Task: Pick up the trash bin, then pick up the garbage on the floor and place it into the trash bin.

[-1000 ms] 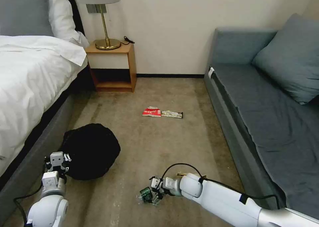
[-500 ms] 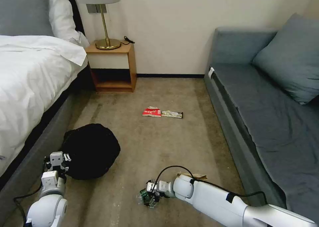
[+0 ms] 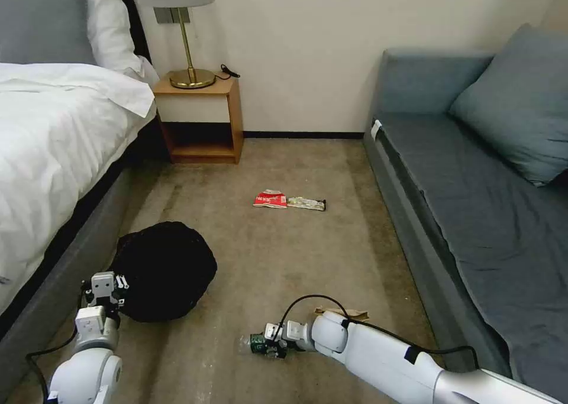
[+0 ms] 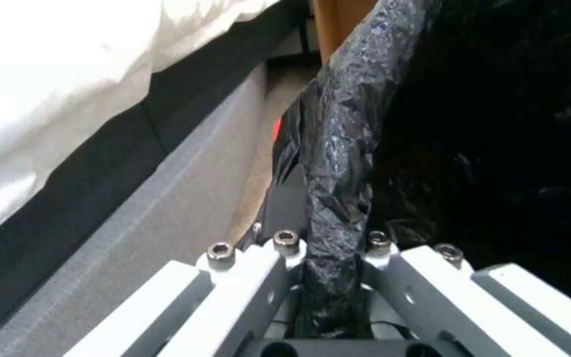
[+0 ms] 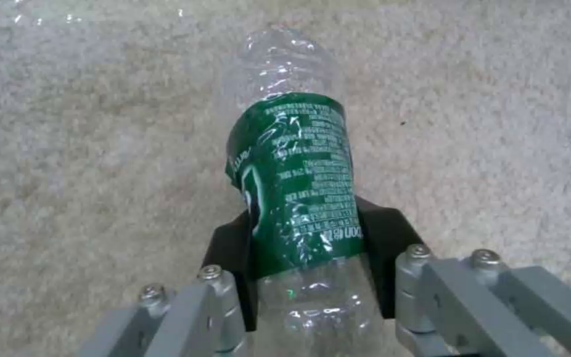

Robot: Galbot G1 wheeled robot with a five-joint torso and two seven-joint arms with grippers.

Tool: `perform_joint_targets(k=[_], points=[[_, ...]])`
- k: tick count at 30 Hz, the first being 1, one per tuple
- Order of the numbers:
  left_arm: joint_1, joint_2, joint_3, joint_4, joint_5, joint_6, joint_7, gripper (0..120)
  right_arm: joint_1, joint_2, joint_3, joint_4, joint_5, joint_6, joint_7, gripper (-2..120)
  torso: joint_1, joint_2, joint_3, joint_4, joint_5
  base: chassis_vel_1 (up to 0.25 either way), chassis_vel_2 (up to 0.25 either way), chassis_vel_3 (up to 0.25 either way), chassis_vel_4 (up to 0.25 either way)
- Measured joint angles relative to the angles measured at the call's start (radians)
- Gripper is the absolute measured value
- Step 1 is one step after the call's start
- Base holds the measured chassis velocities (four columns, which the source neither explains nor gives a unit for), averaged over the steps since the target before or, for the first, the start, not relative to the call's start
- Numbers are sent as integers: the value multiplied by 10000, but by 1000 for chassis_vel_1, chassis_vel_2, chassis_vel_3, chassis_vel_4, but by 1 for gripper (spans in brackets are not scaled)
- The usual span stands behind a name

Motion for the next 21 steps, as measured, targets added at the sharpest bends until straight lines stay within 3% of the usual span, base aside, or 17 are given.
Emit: perform_joint_targets(k=[11, 21], points=[[136, -18, -31, 38, -38, -159, 69, 0, -349, 47, 229, -67, -253, 123, -19, 32, 0, 0, -1, -2, -5, 0, 0, 0, 0], [269, 264, -342, 123, -494, -166, 151, 0, -457, -11, 800, 95, -164, 188, -168, 32, 0, -1, 2, 2, -1, 0, 0, 0, 0]])
